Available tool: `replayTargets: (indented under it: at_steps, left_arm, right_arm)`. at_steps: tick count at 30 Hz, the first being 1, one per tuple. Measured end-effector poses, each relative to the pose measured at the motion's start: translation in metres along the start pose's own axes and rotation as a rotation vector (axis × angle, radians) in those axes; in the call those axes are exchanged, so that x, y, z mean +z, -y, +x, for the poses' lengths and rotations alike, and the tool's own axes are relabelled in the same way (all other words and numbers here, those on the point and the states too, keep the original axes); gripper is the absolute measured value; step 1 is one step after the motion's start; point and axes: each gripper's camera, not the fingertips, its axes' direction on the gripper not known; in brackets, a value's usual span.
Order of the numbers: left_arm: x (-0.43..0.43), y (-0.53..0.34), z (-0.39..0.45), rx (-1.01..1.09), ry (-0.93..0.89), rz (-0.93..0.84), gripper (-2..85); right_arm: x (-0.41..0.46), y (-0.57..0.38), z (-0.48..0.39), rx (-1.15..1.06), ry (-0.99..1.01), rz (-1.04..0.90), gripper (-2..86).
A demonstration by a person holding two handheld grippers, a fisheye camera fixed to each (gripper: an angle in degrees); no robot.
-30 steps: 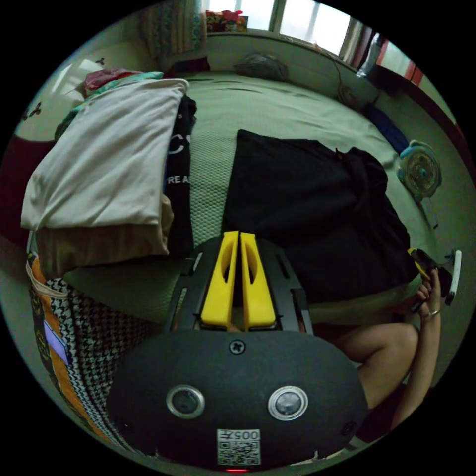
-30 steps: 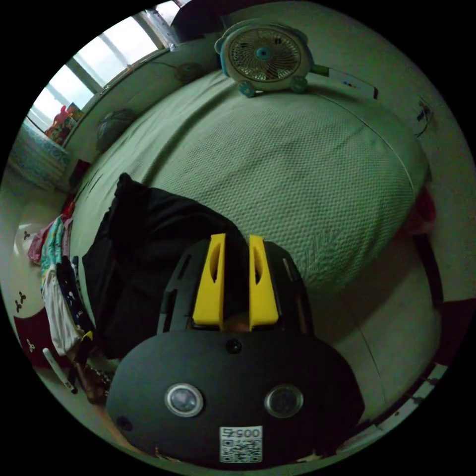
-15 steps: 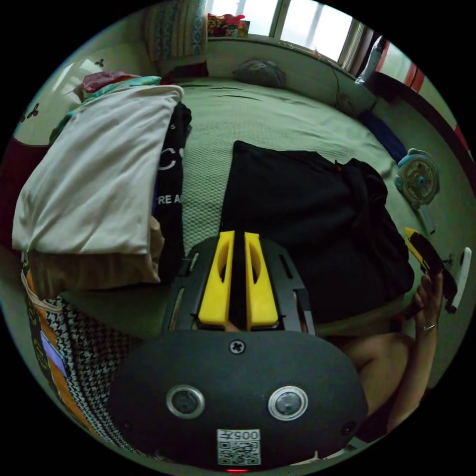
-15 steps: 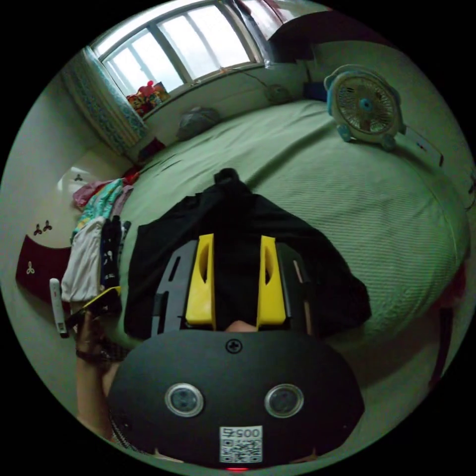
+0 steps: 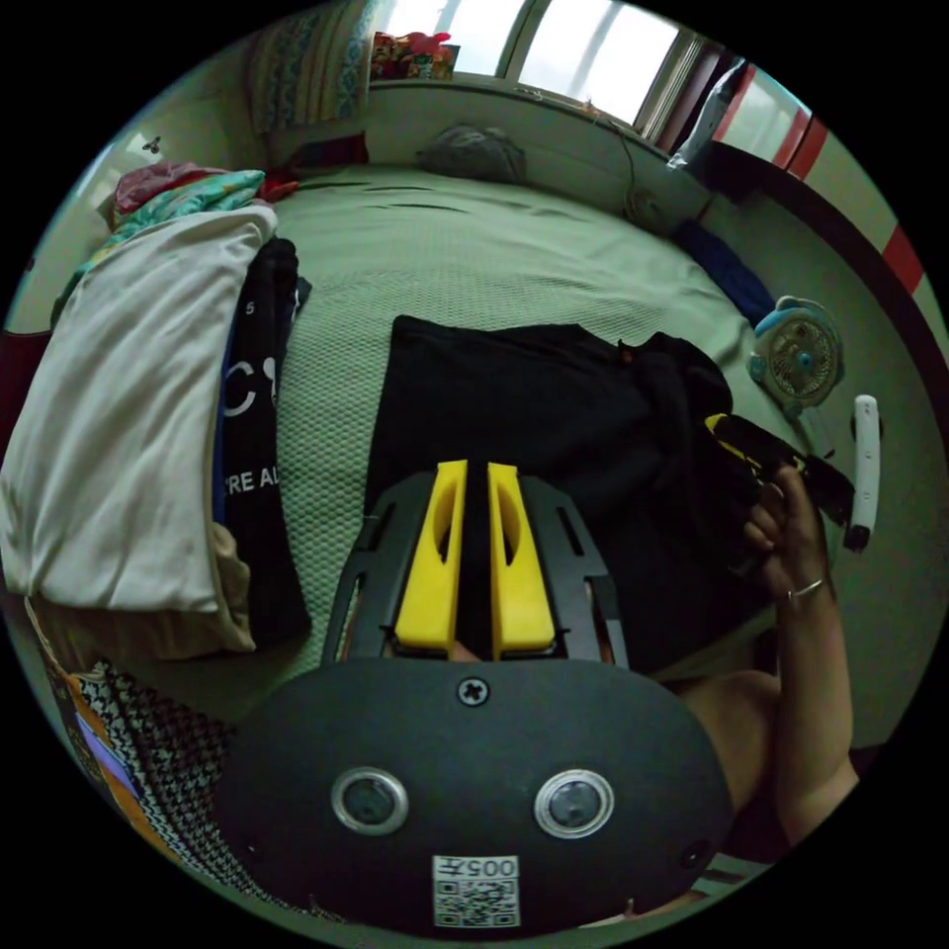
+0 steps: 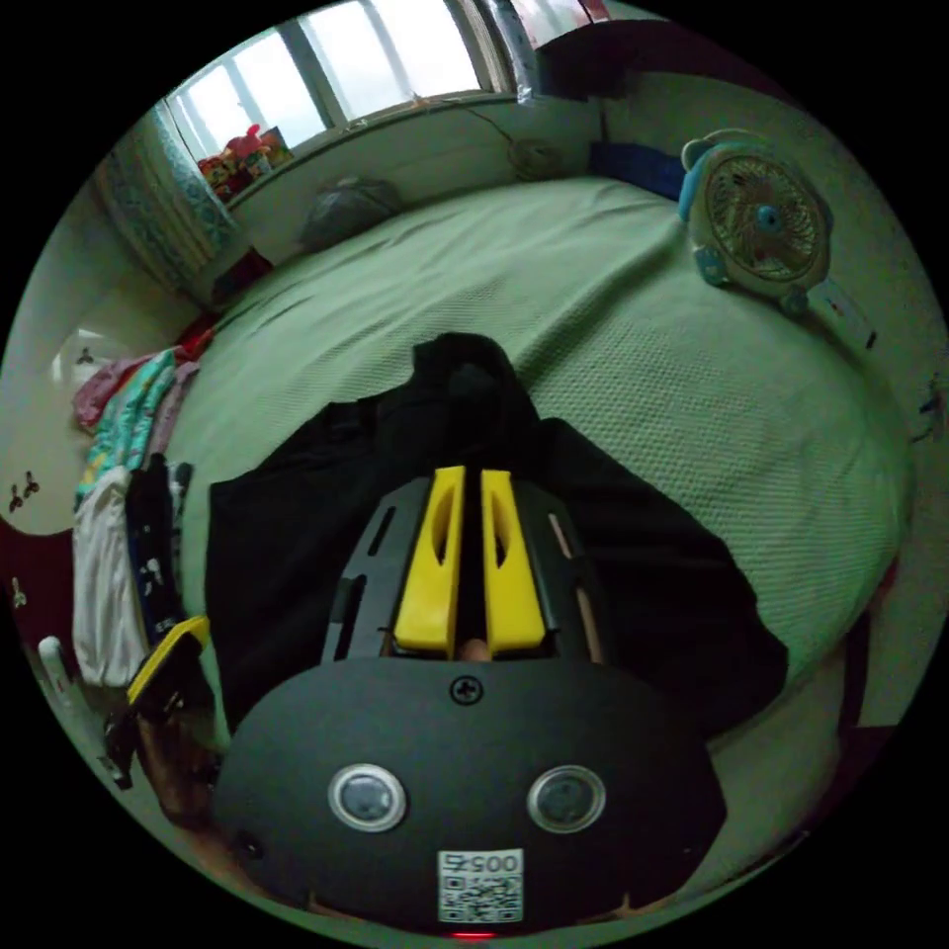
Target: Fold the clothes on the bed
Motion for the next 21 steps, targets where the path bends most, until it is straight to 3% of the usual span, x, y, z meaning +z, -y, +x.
replayTargets:
  at_steps: [6,11,21]
  left_arm:
    - [-0.012,-0.011,-0.009,-0.025,-0.072,0.000,5.3]
    - [-0.024,-0.021,-0.015,-0.024,-0.092,-0.003,5.2]
    - [-0.054,-0.058,-0.022,-0.028,-0.118,0.005,4.7]
  right_arm:
    - [-0.031,0.039,0.033,0.012,-0.187,0.078,-0.8]
    - [-0.057,0.047,0.050,0.005,-0.166,0.023,-0.9]
    - [-0.136,-0.095,0.057,-0.197,-0.057,0.035,-0.9]
